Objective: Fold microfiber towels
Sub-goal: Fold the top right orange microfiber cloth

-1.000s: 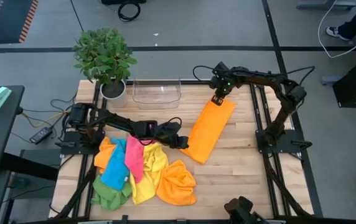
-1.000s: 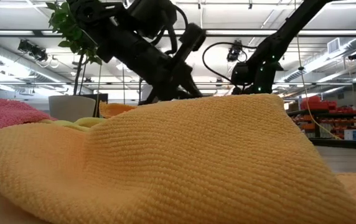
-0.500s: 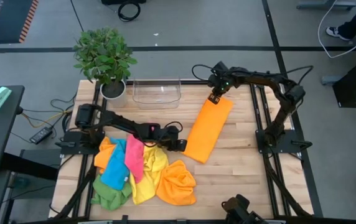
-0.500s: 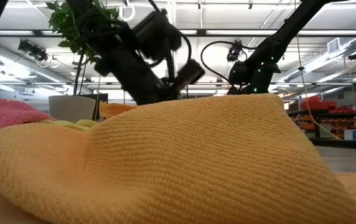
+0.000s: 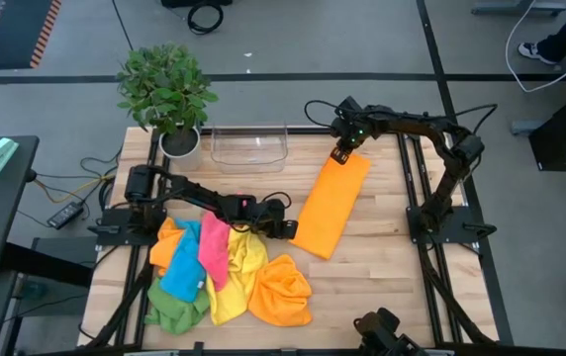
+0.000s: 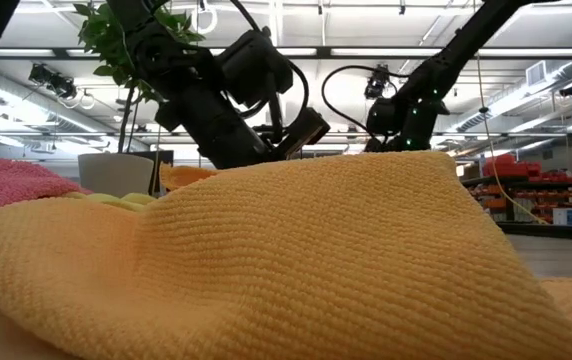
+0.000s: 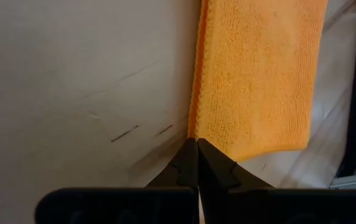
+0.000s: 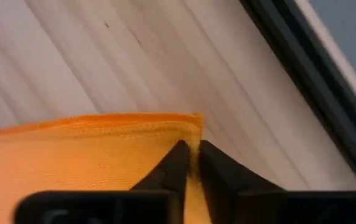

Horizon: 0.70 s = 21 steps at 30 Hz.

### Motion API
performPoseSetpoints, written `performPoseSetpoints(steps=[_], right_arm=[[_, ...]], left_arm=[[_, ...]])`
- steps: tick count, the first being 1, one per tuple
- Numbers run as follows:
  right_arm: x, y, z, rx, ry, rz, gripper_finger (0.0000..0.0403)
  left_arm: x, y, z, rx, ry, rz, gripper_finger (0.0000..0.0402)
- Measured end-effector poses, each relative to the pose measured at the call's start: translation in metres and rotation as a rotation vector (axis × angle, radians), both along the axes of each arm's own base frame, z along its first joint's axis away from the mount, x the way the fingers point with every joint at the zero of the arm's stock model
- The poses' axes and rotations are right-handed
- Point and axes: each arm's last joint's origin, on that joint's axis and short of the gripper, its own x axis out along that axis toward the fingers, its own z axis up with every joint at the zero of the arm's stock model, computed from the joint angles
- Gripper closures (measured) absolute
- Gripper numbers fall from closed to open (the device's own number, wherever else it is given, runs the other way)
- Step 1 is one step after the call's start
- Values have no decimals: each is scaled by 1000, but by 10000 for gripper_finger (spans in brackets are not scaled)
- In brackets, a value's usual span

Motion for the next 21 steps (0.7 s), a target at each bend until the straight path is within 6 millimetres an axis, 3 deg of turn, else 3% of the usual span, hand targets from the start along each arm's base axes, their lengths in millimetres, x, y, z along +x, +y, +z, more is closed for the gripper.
performPoseSetpoints(steps=[7,11,14,16,21], right_arm=[[-4,1,41,-51,57,-33,252],[-14,21,54,84,18,-116,222],[-14,61,43,289,-81,-113,219],[-6,97,29,317,-137,-65,228],[8,195,-2,340,-246,40,295]], left_arm=[[0,8,0,23,-2,1,397],[0,8,0,28,-5,-22,398],[1,8,-3,43,-8,-39,398],[1,8,-4,45,-6,-46,395],[3,7,-6,53,-26,-97,398]])
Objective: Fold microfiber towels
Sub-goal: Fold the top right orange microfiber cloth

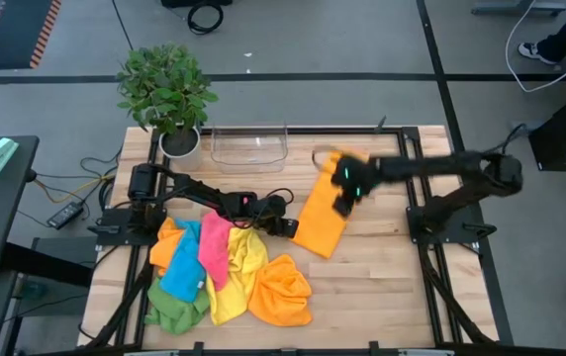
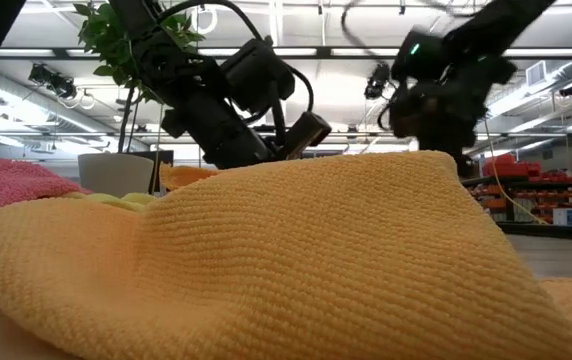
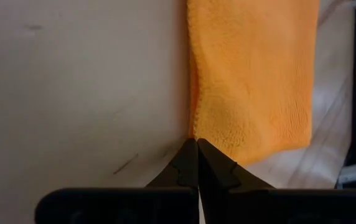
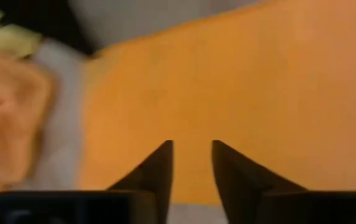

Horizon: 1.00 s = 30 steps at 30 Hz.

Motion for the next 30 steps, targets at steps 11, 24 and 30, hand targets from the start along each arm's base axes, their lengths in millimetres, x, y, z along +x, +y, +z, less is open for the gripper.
performPoseSetpoints(steps=[11,24,30], right_arm=[[21,107,-27,-17,14,-24,396],[39,115,-39,14,109,-27,397],[33,114,-40,-7,157,-13,398]], left_arm=[[0,2,0,22,-14,-100,397],[-1,1,-1,24,-12,-140,390],[-1,1,-1,24,-11,-140,397]])
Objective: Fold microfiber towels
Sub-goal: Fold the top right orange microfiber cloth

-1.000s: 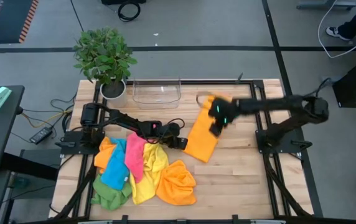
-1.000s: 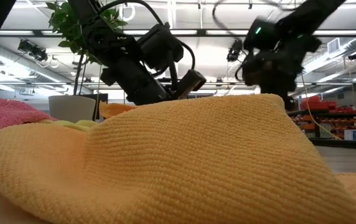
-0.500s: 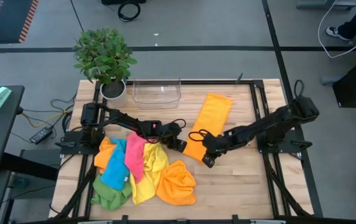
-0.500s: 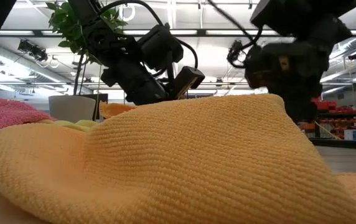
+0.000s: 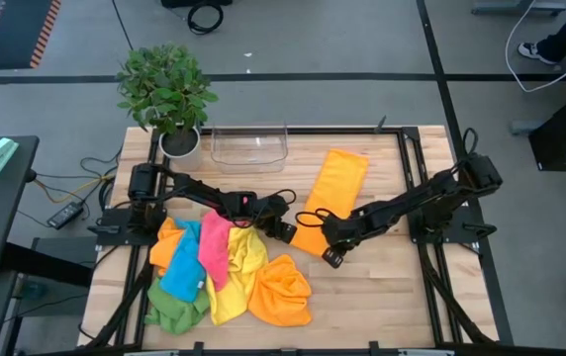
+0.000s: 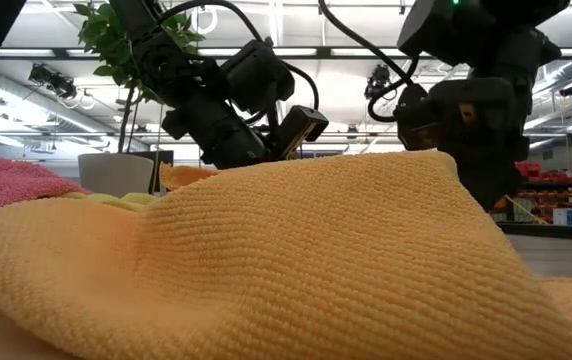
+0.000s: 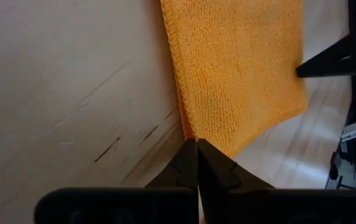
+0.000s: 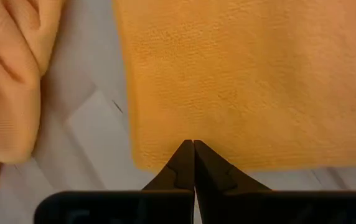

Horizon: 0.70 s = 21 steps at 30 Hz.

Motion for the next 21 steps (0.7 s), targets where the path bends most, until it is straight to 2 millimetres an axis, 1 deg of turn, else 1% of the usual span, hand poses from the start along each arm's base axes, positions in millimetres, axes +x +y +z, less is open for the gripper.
performPoseSetpoints(steps=[4,8,14,18,21], right_arm=[[0,0,-6,4,28,11,398],[-5,1,-7,2,82,21,398],[-6,1,-7,-5,87,37,398],[-7,1,-2,16,77,44,398],[-9,1,9,31,36,47,398]], left_arm=[[0,0,0,0,0,1,389],[0,0,0,2,-1,3,386],[0,2,0,-1,-4,20,388],[-3,11,8,-12,-29,-51,357],[-3,21,27,-14,-114,-114,327]])
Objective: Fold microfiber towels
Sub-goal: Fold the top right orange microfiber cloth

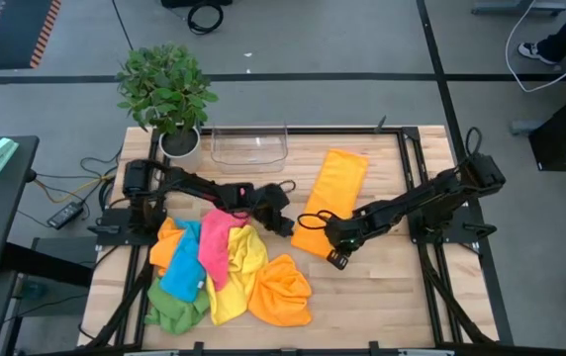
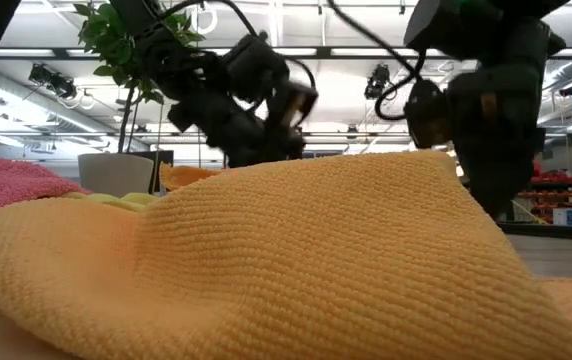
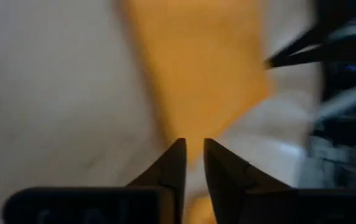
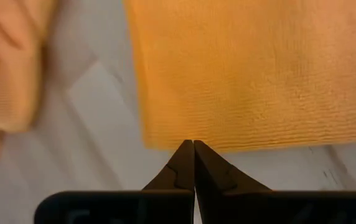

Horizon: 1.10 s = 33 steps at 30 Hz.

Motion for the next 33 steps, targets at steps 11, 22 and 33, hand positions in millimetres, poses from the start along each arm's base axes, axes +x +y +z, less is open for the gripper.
performPoseSetpoints(steps=[11,22,33], right_arm=[[-19,37,21,-135,-123,143,398],[-32,68,21,-373,-222,398,303],[-25,81,14,-540,-338,500,209]], left_arm=[[-4,-30,25,619,-391,-640,275],[0,-61,18,1330,-420,-894,226],[3,-59,-14,1355,-370,-1015,197]])
